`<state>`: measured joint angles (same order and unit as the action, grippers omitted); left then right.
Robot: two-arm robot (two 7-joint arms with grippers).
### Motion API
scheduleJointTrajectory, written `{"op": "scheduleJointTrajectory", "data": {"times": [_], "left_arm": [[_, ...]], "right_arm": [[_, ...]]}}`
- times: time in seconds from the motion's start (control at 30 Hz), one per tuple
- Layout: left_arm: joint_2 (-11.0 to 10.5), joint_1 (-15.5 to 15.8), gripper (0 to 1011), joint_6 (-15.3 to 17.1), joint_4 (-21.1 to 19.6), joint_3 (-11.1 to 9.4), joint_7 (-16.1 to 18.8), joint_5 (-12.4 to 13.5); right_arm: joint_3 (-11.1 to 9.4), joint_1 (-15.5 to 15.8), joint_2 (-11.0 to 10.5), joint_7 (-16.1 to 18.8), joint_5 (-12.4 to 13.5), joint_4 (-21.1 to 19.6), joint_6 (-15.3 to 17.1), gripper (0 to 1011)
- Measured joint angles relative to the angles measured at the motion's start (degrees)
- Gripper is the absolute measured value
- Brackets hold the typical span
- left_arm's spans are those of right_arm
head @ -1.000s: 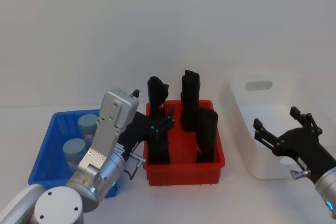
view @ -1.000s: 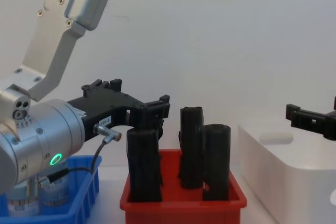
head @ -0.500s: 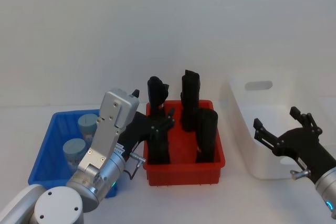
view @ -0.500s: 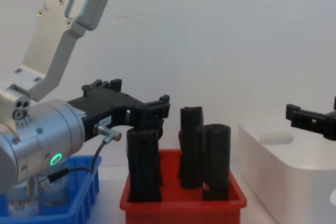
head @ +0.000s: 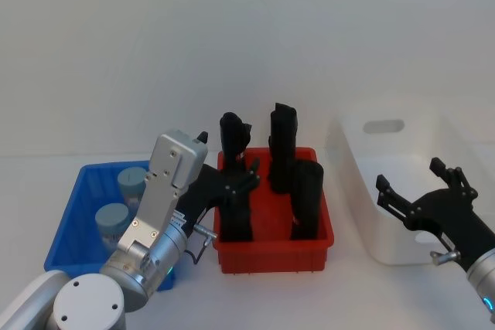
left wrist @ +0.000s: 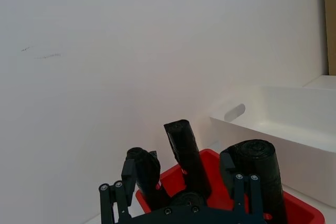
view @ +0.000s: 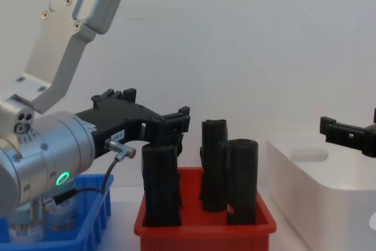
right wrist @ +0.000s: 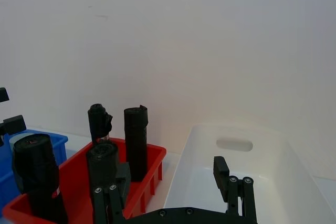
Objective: Pick the cotton swabs from the blue box and place them into the white box.
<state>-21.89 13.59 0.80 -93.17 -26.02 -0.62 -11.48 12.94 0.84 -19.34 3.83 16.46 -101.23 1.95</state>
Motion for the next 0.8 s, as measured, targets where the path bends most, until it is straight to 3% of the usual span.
{"op": "scheduleJointTrajectory", "data": {"times": [0.8], "left_arm": [[0.0,0.0,1004,0.0,0.0,0.0,0.0,0.0]], "right_arm": [[0.0,0.0,0.0,0.0,0.0,0.0,0.0,1001]]}}
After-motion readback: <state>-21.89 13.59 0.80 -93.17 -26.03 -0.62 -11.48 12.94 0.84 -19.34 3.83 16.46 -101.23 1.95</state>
